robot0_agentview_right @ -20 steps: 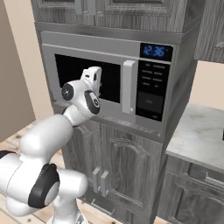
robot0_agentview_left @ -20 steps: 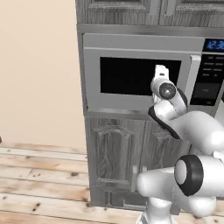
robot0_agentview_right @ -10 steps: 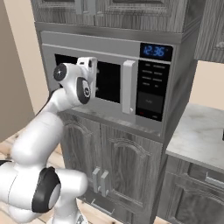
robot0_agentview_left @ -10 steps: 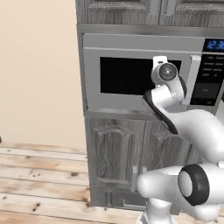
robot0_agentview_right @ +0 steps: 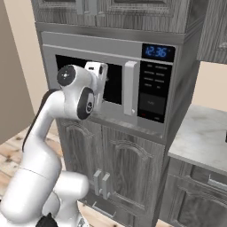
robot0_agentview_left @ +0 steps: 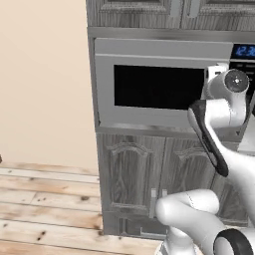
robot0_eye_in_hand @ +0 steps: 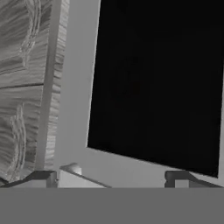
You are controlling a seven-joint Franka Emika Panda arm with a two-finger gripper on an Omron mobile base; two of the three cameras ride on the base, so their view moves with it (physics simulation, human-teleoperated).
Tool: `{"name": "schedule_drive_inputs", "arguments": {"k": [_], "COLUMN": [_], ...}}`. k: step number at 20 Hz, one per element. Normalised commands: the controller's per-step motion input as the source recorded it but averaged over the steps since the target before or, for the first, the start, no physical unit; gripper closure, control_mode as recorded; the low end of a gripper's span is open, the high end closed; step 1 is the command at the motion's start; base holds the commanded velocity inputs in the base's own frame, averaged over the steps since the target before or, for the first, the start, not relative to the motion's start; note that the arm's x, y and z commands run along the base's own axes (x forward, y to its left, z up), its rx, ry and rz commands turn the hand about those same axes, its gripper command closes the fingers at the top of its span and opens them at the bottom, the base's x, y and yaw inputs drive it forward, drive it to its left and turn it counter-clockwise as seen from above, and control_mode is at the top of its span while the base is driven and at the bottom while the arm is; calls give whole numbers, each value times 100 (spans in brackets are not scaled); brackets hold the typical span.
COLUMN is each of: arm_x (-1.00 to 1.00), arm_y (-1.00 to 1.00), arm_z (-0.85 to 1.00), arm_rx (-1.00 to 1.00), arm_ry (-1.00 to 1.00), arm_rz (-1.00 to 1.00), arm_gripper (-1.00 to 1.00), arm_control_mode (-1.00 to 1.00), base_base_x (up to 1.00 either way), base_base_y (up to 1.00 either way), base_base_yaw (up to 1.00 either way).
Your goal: Place the tupperware containing the shrimp and sweet potato meal in the microwave. Close the microwave door and press the start button to reheat the meal.
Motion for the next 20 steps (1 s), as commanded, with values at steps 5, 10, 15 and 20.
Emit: {"name": "schedule_drive_inputs", "arguments": {"k": [5, 10, 15, 20], "arm_x": [-54, -37, -39, -7], "arm_y": [-85, -97, -96, -58], "arm_z": [-23, -33, -28, -33], "arm_rx": [15, 17, 21, 14], "arm_ry": [-1, 0, 0, -8], "arm_rz": [3, 7, 3, 1], "arm_gripper": [-100, -100, -100, -100], "arm_control_mode": [-100, -100, -100, -100], "base_base_x": [0, 0, 0, 0], "base_base_y": [0, 0, 0, 0], "base_base_yaw": [0, 0, 0, 0]}}
